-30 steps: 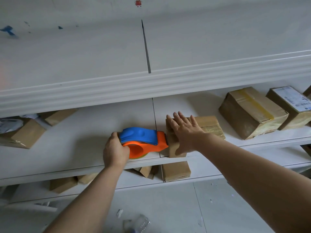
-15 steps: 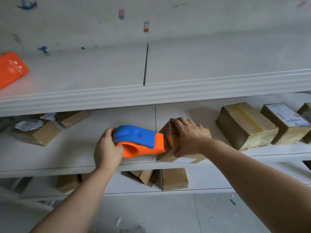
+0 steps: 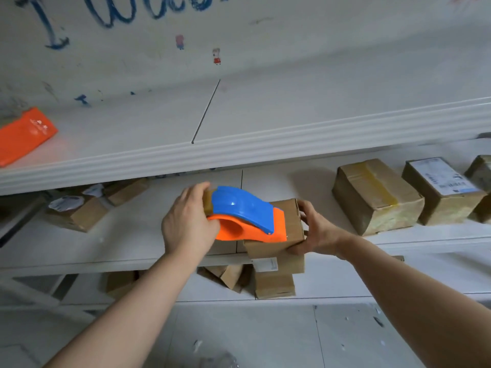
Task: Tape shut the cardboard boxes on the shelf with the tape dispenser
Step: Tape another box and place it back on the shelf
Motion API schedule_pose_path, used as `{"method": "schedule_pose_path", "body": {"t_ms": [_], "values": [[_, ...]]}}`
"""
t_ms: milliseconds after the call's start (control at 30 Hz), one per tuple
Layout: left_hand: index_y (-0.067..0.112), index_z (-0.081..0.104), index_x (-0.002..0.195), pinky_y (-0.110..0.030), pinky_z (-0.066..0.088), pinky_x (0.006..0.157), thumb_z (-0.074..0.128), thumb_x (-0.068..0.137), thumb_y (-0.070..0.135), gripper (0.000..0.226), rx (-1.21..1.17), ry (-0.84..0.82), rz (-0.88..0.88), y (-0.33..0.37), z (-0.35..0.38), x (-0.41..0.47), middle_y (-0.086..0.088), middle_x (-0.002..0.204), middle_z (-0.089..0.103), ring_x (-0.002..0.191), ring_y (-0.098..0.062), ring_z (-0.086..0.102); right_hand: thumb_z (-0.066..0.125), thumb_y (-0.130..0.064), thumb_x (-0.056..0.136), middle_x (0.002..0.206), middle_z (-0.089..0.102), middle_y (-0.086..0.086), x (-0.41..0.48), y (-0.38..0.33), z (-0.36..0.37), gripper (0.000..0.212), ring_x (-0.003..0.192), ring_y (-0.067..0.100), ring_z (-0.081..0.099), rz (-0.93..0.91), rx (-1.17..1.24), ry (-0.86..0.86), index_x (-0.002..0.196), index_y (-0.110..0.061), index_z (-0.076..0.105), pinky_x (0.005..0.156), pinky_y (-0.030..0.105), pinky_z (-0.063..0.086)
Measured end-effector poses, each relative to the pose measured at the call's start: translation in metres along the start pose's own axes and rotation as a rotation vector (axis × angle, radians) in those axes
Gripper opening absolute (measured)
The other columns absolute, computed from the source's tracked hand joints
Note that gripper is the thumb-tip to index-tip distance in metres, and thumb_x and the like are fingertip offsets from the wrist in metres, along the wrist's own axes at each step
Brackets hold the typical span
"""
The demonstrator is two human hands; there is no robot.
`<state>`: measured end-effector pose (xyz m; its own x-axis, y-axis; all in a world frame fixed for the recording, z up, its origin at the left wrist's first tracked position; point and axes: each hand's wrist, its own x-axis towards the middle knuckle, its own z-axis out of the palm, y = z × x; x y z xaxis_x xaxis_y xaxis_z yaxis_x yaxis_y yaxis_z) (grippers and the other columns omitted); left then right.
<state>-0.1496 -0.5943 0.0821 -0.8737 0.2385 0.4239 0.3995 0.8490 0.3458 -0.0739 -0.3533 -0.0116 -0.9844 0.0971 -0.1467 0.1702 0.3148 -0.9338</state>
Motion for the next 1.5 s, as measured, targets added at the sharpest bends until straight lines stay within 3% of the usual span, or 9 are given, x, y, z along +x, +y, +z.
{"method": "schedule_pose_path", "body": {"t_ms": [67,167,267,433,833,967,1167,1333,1500], "values": [[0.027,0.053,0.126,-0.037,0.045,0.080,0.059,0.075,0.009,0.055,0.024,-0.012,-0.020,0.004,0.008,-0.005,0.003,0.125,0.058,0.112,-0.027,0.055,0.092,-0.008,0.053,0.149,0.034,-0.002,0.000,-0.001,-0.007,0.124,0.143,0.017,0.026,0.006,-0.118,0.021,0.149,-0.018,0.013,0.106,0.024,0.035],[0.024,0.054,0.123,-0.036,0.043,0.077,0.057,0.076,0.006,0.051,0.038,0.011,-0.039,0.008,0.013,-0.003,0.000,0.121,0.059,0.112,-0.027,0.053,0.088,-0.040,0.058,0.161,0.006,-0.002,0.002,-0.023,-0.012,0.136,0.148,0.017,0.005,-0.095,-0.552,0.069,0.152,-0.025,-0.009,0.119,0.043,0.014],[0.024,0.051,0.126,-0.035,0.043,0.075,0.060,0.075,0.006,0.055,0.027,-0.019,0.011,0.011,0.013,0.000,-0.001,0.122,0.059,0.109,-0.028,0.055,0.080,-0.053,0.063,0.161,0.006,-0.004,0.005,-0.042,-0.004,0.132,0.148,0.015,-0.005,-0.197,-0.809,0.003,0.152,-0.025,-0.013,0.120,0.042,0.001],[0.026,0.053,0.124,-0.033,0.043,0.074,0.064,0.074,0.011,0.054,-0.031,-0.058,-0.014,-0.008,0.011,0.002,0.000,0.117,0.062,0.104,-0.030,0.059,0.083,-0.045,0.060,0.153,0.028,-0.003,0.012,-0.038,-0.001,0.130,0.142,0.015,0.020,-0.145,-0.811,0.081,0.153,-0.022,-0.004,0.112,0.037,0.024],[0.017,0.058,0.116,-0.045,0.051,0.078,0.048,0.066,0.026,0.052,-0.119,0.054,-0.207,-0.101,-0.020,0.028,-0.015,0.102,0.067,0.095,-0.038,0.061,0.083,-0.048,0.058,0.150,0.028,-0.005,0.012,-0.036,-0.006,0.129,0.138,0.014,0.024,-0.087,-0.886,0.091,0.152,-0.027,-0.002,0.110,0.039,0.022],[0.014,0.058,0.112,-0.038,0.046,0.070,0.057,0.077,0.006,0.036,-0.092,-0.035,-0.227,-0.110,-0.007,0.023,-0.015,0.097,0.065,0.091,-0.039,0.060,0.083,-0.047,0.059,0.151,0.027,-0.006,0.011,-0.039,-0.004,0.128,0.138,0.014,0.023,-0.081,-0.897,0.093,0.152,-0.028,-0.003,0.109,0.039,0.023],[0.015,0.057,0.109,-0.035,0.045,0.066,0.055,0.075,-0.002,0.038,-0.040,-0.122,-0.246,-0.110,0.027,0.000,-0.013,0.098,0.066,0.086,-0.038,0.060,0.078,-0.045,0.066,0.159,0.010,-0.005,0.008,-0.041,0.007,0.123,0.146,0.012,0.005,-0.087,-0.951,0.055,0.153,-0.026,-0.008,0.116,0.042,0.015],[0.014,0.056,0.113,-0.033,0.043,0.066,0.053,0.075,-0.001,0.041,-0.048,-0.148,-0.219,-0.085,0.051,-0.003,-0.012,0.102,0.065,0.091,-0.037,0.060,0.063,-0.056,0.076,0.159,-0.021,0.004,0.010,-0.046,0.019,0.119,0.146,0.020,-0.022,-0.083,-1.257,0.006,0.150,-0.015,-0.019,0.115,0.061,-0.005],[0.014,0.055,0.111,-0.032,0.040,0.064,0.052,0.076,-0.001,0.038,-0.048,-0.151,-0.200,-0.076,0.057,0.000,-0.012,0.102,0.064,0.090,-0.036,0.059,0.057,-0.073,0.072,0.159,-0.024,-0.002,0.007,-0.043,0.043,0.122,0.145,0.016,-0.025,-0.238,-1.307,-0.041,0.150,-0.019,-0.021,0.117,0.051,-0.011]]}}
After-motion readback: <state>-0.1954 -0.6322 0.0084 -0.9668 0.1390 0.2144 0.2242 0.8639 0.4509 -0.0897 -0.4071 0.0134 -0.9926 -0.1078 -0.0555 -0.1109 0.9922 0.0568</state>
